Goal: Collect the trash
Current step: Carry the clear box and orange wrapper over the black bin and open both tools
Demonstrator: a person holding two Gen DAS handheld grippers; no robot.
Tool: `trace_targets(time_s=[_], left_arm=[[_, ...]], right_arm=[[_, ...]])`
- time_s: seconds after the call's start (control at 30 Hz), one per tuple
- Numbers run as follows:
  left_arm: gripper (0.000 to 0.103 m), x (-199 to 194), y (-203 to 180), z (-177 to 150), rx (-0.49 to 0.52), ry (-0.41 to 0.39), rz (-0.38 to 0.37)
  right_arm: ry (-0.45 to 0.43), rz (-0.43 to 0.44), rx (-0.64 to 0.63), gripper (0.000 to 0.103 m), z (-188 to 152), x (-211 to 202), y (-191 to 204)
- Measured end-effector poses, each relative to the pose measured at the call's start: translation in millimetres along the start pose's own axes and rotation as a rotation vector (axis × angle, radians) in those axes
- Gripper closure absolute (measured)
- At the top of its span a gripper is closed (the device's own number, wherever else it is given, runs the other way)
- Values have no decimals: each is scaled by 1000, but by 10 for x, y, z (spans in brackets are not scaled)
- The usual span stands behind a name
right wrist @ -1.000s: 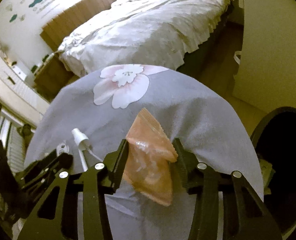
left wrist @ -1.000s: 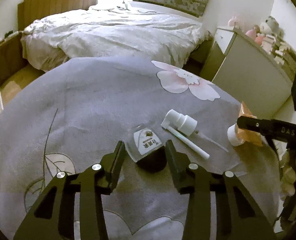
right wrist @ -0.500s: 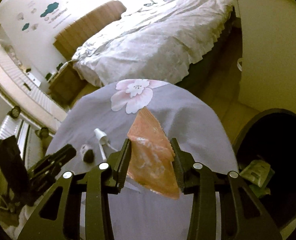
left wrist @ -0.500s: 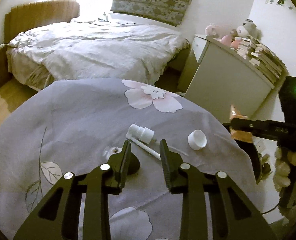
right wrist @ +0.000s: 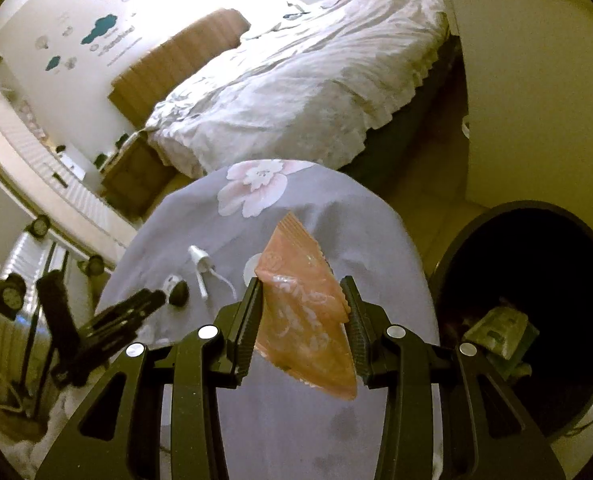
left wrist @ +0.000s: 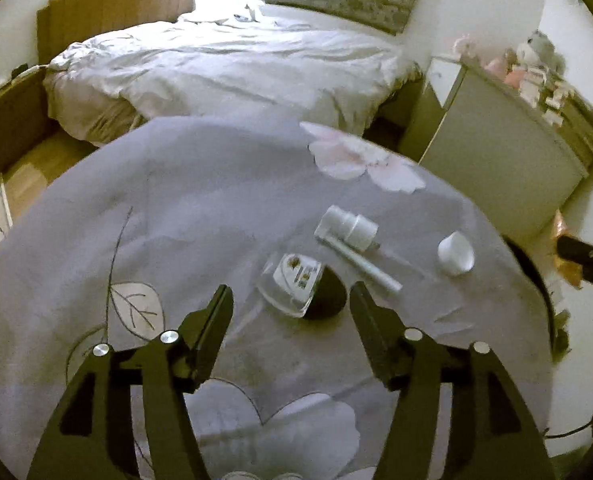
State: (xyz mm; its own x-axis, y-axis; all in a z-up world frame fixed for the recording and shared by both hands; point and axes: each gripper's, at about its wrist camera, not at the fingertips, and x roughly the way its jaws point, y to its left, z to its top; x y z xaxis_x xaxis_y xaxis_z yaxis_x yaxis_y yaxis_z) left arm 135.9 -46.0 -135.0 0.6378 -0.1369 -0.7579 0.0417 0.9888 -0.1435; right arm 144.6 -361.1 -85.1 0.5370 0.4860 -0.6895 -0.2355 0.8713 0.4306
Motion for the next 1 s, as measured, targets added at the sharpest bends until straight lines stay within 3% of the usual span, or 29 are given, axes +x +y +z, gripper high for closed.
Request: trace_targets(time_s=[0.07, 0.17, 0.23, 0.27, 0.3, 0.6, 1.0], left_arm=[[34, 82, -53, -7, 42, 17, 26], [33, 175, -69, 8, 67, 28, 51], [37, 197, -47, 26, 78, 21, 33], [47, 191, -36, 28, 79, 16, 28], [49, 190, -20, 34, 81, 11, 25], [49, -25, -78, 25, 106, -13, -53], [49, -642, -1420, 208, 330, -102, -249]], right_arm=[[7, 4, 6, 63, -17, 19, -13], [10, 6, 13, 63, -45, 34, -15], [11, 7, 10, 63, -54, 32, -11], [11, 6, 9, 63, -64, 30, -11], [11, 5, 9, 63, -72, 34, -1], [-1, 10, -1, 63, -95, -5, 12], [-105, -15, 52, 63, 39, -499, -307]])
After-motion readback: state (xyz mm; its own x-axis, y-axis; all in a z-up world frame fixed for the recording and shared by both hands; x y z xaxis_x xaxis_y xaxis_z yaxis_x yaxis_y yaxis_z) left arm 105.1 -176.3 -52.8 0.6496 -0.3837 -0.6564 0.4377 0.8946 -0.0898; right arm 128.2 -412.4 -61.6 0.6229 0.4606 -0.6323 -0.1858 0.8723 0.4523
